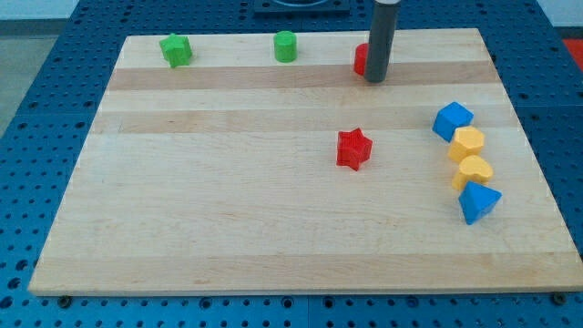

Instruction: Place the red circle right to the green circle

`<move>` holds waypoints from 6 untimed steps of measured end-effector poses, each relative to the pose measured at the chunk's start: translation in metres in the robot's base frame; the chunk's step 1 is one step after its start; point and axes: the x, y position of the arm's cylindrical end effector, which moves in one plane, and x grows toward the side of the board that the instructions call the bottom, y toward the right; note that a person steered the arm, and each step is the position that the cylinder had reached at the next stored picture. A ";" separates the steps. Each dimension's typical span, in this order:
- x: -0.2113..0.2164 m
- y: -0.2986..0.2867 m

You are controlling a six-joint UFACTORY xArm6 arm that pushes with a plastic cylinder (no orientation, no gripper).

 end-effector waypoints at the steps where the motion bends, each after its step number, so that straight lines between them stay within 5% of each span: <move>1: -0.002 0.008; 3: 0.047 -0.033; 6: -0.052 -0.033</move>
